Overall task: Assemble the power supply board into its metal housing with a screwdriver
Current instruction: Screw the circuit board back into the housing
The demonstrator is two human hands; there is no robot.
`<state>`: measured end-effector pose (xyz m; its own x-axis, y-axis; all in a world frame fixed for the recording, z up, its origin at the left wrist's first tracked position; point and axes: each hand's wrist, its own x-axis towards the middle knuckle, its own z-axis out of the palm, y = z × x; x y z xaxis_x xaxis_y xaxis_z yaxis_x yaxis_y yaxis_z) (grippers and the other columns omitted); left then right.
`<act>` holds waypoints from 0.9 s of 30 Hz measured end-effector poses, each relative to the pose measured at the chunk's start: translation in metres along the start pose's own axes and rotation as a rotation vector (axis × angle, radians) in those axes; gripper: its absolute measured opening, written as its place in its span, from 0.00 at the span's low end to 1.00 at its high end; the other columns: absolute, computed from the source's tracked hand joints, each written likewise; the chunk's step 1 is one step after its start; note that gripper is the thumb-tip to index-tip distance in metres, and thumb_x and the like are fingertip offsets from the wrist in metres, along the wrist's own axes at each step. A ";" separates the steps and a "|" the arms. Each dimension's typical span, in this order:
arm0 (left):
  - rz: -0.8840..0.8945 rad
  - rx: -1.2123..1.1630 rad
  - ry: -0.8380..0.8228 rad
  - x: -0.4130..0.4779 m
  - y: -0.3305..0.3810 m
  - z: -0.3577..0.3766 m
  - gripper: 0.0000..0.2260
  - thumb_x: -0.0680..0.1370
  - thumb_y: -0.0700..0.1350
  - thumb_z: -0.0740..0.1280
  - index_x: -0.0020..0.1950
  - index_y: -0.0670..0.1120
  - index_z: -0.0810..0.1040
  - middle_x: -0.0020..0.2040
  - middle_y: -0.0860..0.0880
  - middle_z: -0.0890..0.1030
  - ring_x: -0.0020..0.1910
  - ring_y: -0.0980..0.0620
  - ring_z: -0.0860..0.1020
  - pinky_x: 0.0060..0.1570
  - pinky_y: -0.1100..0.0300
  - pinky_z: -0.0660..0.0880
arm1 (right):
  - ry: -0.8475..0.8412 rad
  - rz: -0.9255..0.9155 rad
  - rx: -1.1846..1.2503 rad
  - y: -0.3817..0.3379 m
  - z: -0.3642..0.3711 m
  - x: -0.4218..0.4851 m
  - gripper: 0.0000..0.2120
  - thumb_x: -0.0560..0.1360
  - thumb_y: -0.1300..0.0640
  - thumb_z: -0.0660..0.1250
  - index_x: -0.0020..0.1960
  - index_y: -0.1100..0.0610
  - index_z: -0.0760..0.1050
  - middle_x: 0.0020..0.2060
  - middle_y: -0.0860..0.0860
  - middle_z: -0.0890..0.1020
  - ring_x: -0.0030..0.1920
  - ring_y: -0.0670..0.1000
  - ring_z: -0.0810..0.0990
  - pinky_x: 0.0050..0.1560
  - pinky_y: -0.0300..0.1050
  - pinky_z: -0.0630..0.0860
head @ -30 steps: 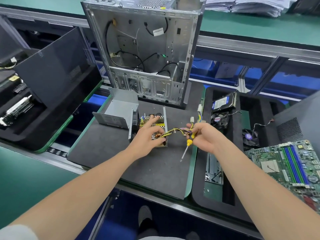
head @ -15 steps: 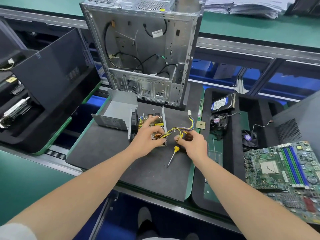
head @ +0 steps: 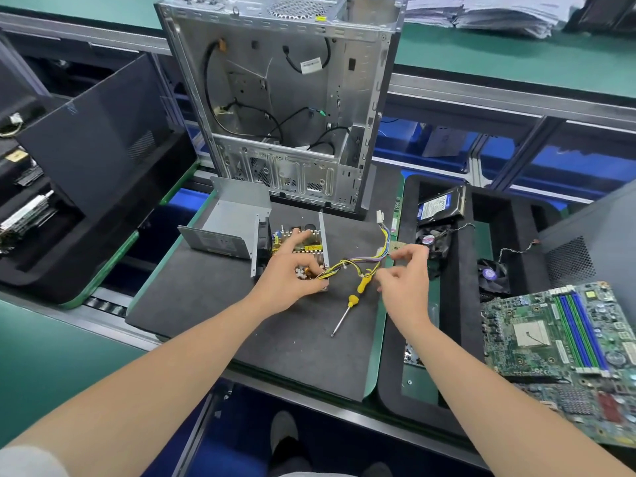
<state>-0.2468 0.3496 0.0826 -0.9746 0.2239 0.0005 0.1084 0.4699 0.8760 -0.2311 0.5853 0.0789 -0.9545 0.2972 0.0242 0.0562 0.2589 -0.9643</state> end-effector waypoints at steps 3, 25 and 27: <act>0.016 0.017 0.014 -0.001 0.000 0.001 0.09 0.71 0.44 0.81 0.38 0.54 0.83 0.80 0.54 0.65 0.82 0.56 0.54 0.77 0.51 0.53 | -0.156 -0.275 -0.122 -0.008 -0.007 -0.001 0.24 0.66 0.66 0.65 0.58 0.48 0.70 0.58 0.49 0.72 0.41 0.49 0.82 0.41 0.36 0.76; 0.123 0.154 0.041 -0.002 -0.008 0.005 0.09 0.71 0.46 0.81 0.41 0.50 0.81 0.82 0.50 0.62 0.83 0.54 0.50 0.80 0.45 0.55 | -0.563 -0.717 -1.007 -0.009 0.001 0.022 0.10 0.86 0.52 0.63 0.61 0.56 0.80 0.51 0.54 0.76 0.43 0.62 0.77 0.52 0.57 0.74; 0.146 0.204 0.006 -0.001 -0.013 0.004 0.09 0.73 0.45 0.80 0.41 0.49 0.80 0.82 0.51 0.60 0.83 0.53 0.49 0.79 0.40 0.55 | -0.633 -0.647 -1.025 -0.013 0.002 0.025 0.11 0.87 0.54 0.60 0.62 0.58 0.77 0.53 0.55 0.71 0.42 0.63 0.78 0.47 0.61 0.76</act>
<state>-0.2463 0.3469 0.0693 -0.9467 0.2976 0.1235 0.2852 0.5957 0.7508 -0.2567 0.5876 0.0911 -0.8468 -0.5320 0.0015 -0.5221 0.8305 -0.1938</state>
